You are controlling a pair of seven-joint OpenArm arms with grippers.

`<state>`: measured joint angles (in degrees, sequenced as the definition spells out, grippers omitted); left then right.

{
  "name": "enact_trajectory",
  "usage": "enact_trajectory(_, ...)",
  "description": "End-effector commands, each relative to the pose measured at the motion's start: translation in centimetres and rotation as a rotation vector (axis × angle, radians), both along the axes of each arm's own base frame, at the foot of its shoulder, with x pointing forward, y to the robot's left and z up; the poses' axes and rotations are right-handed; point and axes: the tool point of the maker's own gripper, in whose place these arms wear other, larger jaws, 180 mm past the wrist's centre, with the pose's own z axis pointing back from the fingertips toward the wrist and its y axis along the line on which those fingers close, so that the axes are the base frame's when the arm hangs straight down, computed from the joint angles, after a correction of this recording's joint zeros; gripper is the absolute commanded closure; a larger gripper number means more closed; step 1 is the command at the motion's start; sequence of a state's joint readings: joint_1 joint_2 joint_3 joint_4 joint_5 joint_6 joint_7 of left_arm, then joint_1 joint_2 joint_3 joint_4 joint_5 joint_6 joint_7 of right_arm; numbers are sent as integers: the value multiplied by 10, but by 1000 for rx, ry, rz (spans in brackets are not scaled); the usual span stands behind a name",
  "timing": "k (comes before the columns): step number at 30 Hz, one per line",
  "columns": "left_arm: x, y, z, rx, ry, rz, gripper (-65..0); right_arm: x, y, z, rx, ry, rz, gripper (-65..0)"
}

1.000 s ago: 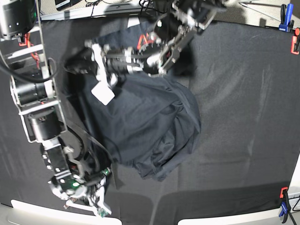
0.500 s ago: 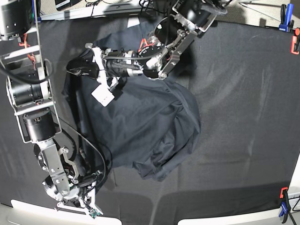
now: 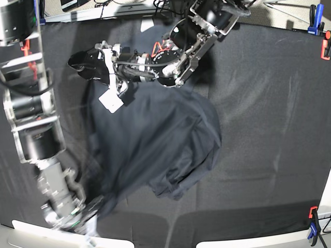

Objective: Layout the t-shirt on the table in an organized manner, then fold the t-shirt properly
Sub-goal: 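Lift the shirt with the right gripper and swing it across the table, then lift and shake the shirt with the left gripper to spread it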

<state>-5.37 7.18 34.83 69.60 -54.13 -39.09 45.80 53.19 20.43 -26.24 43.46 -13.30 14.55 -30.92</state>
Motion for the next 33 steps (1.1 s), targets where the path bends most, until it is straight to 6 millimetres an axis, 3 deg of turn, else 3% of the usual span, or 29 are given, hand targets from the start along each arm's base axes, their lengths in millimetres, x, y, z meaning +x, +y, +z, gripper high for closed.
enact_trajectory(1, 5, -8, 22, -68, -22, 4, -305, 11, -16, 42, -3, -85, -36, -227)
enact_trajectory(6, 5, -8, 22, -68, -22, 4, -305, 2, -28, 34, 82, -12, -15, -227)
enact_trajectory(15, 5, -8, 22, -68, -23, 3, -305, -20, 2, 2, 155, 221, 134, -227)
enact_trajectory(19, 5, -8, 22, -67, -23, 2, -305, -14, 5, 7, 238, 160, 90, -227)
enact_trajectory(23, 14, -3, 14, -14, -67, 12, -305, -13, 28, 10, 423, 144, 122, -227)
enact_trajectory(26, 39, 16, 7, 23, -71, 66, -305, -17, 48, 11, 525, 164, 185, -227)
enact_trajectory(28, 63, 39, 8, 7, -34, 142, -305, -18, 58, 13, 575, 170, 219, -226)
enact_trajectory(33, 132, 128, 4, -45, 39, 438, -305, -26, 55, 0, 593, 203, 204, -226)
